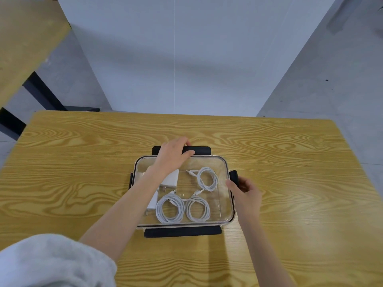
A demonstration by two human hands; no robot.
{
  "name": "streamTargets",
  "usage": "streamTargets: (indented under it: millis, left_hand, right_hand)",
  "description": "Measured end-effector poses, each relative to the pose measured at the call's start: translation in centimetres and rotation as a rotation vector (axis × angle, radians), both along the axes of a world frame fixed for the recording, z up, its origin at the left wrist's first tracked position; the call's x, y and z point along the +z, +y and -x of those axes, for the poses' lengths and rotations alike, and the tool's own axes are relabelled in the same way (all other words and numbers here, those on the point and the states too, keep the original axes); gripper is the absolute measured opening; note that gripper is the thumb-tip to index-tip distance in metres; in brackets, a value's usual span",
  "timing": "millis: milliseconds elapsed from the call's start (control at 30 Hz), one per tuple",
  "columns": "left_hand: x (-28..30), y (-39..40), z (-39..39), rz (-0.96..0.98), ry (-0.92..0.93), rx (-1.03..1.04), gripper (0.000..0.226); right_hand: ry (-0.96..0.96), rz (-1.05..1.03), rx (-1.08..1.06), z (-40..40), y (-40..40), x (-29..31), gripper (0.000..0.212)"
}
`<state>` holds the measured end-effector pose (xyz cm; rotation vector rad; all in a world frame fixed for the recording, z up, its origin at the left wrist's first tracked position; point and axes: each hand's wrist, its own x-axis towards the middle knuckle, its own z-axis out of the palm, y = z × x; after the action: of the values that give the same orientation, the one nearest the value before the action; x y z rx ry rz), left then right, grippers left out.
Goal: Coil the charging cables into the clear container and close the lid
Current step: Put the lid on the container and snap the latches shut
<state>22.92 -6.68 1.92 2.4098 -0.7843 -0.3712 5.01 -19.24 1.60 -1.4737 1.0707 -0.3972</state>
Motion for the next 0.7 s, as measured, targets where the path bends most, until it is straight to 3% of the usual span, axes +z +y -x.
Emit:
streamTargets:
  millis: [100,200,300,400,700]
  left_hand:
    - [-0.5,0.1,0.0,0.027,-0.016,0.003,0.024]
    - [-0.6,0.1,0.4,0.033,-0.111,0.036,0.026]
    - [-0.8,-0.1,1.3,-0.029,-0.225,0.044,0.031]
    - [-1.5,0.1,2.3,-0.108,-0.212,0.035,0.04]
    - [-0.9,0.2,1.7,-0.102,-0.004,0.051,0.038]
  right_hand:
    - [-0.024,-0.093,-0.045,0.2,0.0,-0.4,0.021]
    - [-0.006,-0.1,-0.098,0.6,0.1,-0.9,0.039]
    - [0.066,0.142,-0.088,0.7,0.4,-0.9,0.048]
    - [0.148,0.369,-0.019,0.7,1.4,-0.8,0.041]
    - [0.333,0.582,0.116,0.0,2.6,-1.9,0.037]
